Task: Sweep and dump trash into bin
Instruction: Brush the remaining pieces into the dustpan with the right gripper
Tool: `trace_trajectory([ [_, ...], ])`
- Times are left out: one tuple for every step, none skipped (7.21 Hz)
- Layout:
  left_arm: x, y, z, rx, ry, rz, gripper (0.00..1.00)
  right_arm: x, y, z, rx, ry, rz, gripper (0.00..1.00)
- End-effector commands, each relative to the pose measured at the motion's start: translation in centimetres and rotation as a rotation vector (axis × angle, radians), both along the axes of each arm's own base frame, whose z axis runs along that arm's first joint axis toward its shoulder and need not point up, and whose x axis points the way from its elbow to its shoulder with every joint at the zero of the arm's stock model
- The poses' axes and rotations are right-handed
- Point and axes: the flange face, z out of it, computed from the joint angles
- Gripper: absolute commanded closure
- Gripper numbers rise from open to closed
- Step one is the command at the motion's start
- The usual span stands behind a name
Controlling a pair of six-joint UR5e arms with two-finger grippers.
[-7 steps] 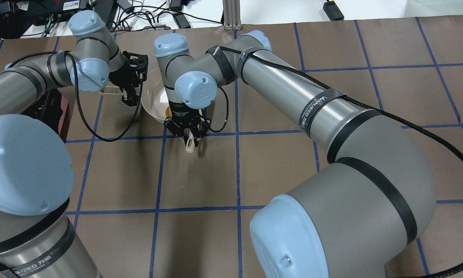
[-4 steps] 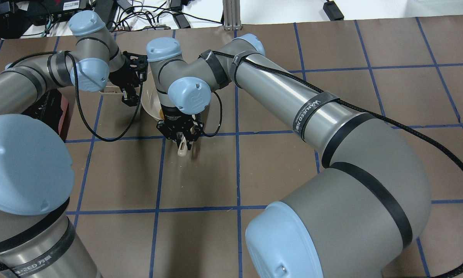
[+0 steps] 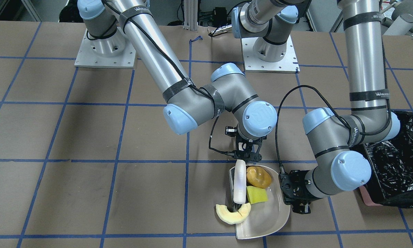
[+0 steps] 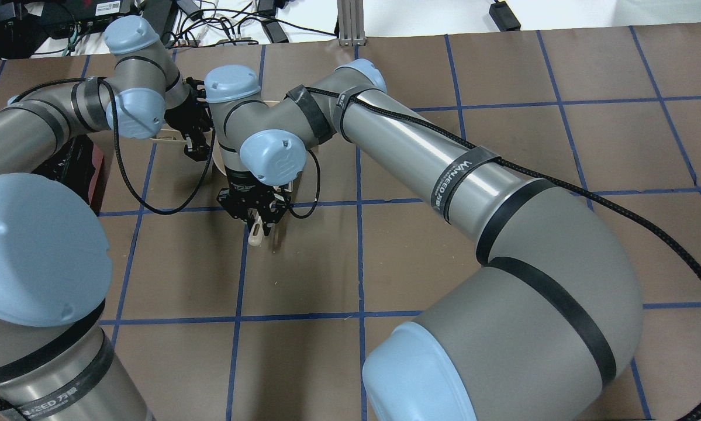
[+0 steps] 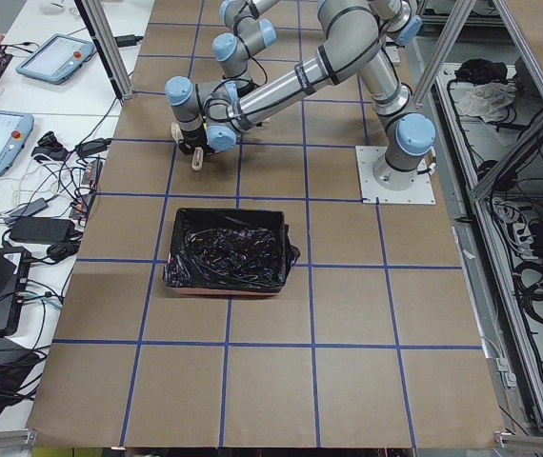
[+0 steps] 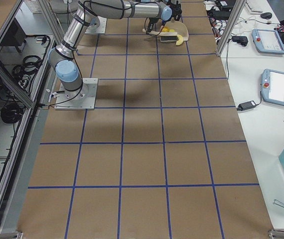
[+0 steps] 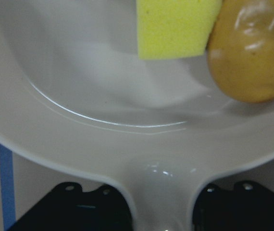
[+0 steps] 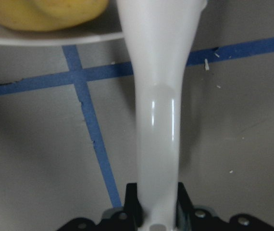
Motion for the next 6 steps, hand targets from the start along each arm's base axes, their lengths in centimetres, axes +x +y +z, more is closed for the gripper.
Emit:
trace_trajectory([
  [0.0,0.0,0.0,0.000,0.000,0.000,1.00,1.1,0.0,1.2,-0.013,-0.041,-0.010,1.00],
  [0.0,0.0,0.0,0.000,0.000,0.000,1.00,1.1,-0.1,1.4,-0.018,-0.041,-0.005,1.00],
  [0.1,0.0,0.1,0.000,0.001,0.002,1.00,0.9,-0.2,1.6,-0.026,-0.034,0.003,1.00],
  [0.1,0.0,0.1,0.000,0.001,0.002,1.00,0.3,-0.5,2.7,-0.040,-0.042,0.022,1.00],
  [0.1,0.0,0.1,0.000,0.002,0.000,1.00,-0.3,-0.7,3.9,-0.047,-0.046,0.018,1.00],
  [0.1,0.0,0.1,0.000,0.002,0.000,1.00,-1.1,-0.8,5.3,-0.059,-0.048,0.043,1.00],
])
